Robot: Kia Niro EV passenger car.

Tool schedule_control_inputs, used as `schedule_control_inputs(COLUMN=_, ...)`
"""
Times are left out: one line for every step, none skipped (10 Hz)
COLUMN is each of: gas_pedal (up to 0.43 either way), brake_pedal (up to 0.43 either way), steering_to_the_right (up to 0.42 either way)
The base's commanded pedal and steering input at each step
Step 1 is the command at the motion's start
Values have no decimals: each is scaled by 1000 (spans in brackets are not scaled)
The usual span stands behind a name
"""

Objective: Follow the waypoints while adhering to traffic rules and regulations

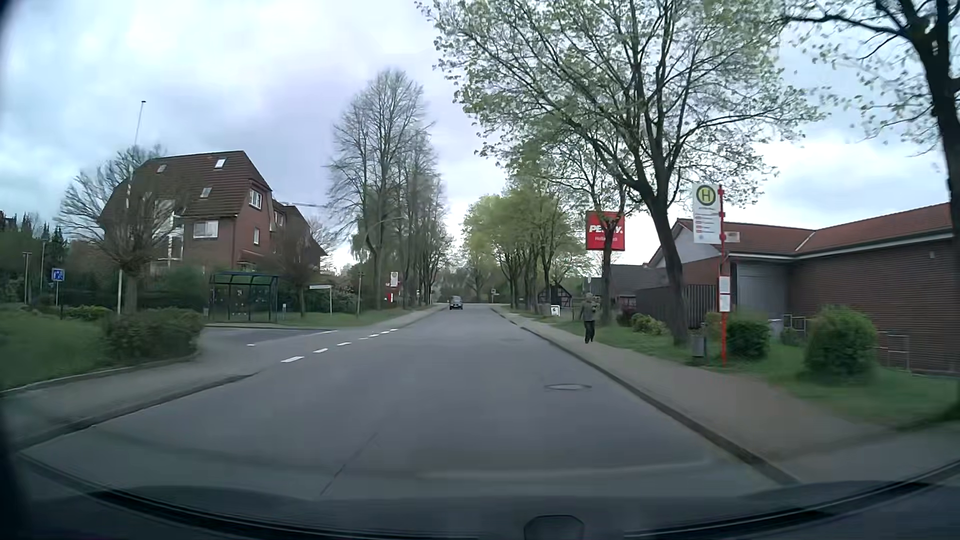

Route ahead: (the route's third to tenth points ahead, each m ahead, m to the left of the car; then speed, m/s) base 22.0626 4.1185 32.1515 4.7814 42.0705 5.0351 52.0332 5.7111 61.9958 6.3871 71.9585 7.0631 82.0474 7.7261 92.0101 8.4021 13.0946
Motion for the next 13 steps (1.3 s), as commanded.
schedule_control_inputs(gas_pedal=197, brake_pedal=0, steering_to_the_right=-15)
schedule_control_inputs(gas_pedal=197, brake_pedal=0, steering_to_the_right=-13)
schedule_control_inputs(gas_pedal=197, brake_pedal=0, steering_to_the_right=-12)
schedule_control_inputs(gas_pedal=197, brake_pedal=0, steering_to_the_right=-11)
schedule_control_inputs(gas_pedal=197, brake_pedal=0, steering_to_the_right=-8)
schedule_control_inputs(gas_pedal=197, brake_pedal=0, steering_to_the_right=-8)
schedule_control_inputs(gas_pedal=197, brake_pedal=0, steering_to_the_right=-6)
schedule_control_inputs(gas_pedal=189, brake_pedal=0, steering_to_the_right=-6)
schedule_control_inputs(gas_pedal=189, brake_pedal=0, steering_to_the_right=-6)
schedule_control_inputs(gas_pedal=189, brake_pedal=0, steering_to_the_right=-6)
schedule_control_inputs(gas_pedal=189, brake_pedal=6, steering_to_the_right=-6)
schedule_control_inputs(gas_pedal=189, brake_pedal=0, steering_to_the_right=-6)
schedule_control_inputs(gas_pedal=189, brake_pedal=0, steering_to_the_right=-6)
